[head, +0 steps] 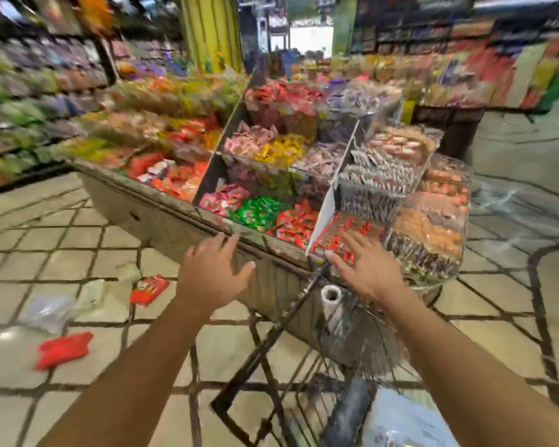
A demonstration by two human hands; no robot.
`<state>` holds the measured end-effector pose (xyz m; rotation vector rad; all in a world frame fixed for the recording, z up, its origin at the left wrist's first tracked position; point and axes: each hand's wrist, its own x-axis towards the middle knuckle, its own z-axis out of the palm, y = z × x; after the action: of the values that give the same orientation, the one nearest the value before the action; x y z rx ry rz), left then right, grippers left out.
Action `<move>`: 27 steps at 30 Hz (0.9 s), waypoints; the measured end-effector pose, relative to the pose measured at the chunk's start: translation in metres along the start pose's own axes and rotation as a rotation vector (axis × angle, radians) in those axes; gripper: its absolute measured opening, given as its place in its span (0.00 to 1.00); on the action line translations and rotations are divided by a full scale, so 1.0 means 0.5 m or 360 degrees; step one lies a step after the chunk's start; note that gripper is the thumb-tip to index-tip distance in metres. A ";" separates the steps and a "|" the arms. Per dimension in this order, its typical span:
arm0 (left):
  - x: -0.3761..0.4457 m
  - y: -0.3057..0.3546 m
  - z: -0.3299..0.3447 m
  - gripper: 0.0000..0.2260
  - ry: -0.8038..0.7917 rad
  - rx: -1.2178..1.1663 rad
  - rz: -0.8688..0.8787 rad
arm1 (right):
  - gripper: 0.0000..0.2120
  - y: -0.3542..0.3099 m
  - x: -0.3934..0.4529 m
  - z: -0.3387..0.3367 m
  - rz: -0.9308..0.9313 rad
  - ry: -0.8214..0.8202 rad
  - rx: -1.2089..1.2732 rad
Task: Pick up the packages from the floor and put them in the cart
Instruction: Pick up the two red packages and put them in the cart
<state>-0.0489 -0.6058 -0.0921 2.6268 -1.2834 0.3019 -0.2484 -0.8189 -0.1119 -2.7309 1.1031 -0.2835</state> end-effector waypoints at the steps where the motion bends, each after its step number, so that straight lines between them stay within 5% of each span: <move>1: -0.020 -0.053 -0.040 0.38 0.0023 0.0003 -0.0041 | 0.45 -0.061 0.010 -0.016 -0.0054 0.0047 0.0013; 12: -0.268 -0.604 -0.289 0.38 0.0137 0.0241 -0.0751 | 0.34 -0.706 0.009 -0.031 -0.0684 0.0090 0.0134; 17: -0.333 -0.744 -0.343 0.43 0.0181 0.0350 -0.0940 | 0.40 -0.887 0.041 0.017 -0.0919 0.0019 0.0136; 21: -0.328 -0.851 -0.339 0.36 0.0201 0.0413 -0.1054 | 0.44 -0.999 0.098 0.053 -0.1055 -0.0015 0.0083; 24: -0.292 -0.937 -0.314 0.34 0.0177 0.0449 -0.1142 | 0.58 -1.074 0.169 0.092 -0.1112 0.0024 0.0045; 27: -0.238 -1.011 -0.283 0.34 0.0141 0.0457 -0.1216 | 0.45 -1.144 0.254 0.137 -0.1152 -0.0035 0.0070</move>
<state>0.2674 -0.1739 -0.0344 3.0498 -0.1531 0.4793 0.2383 -0.4961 -0.0277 -2.9691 0.0556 -0.3588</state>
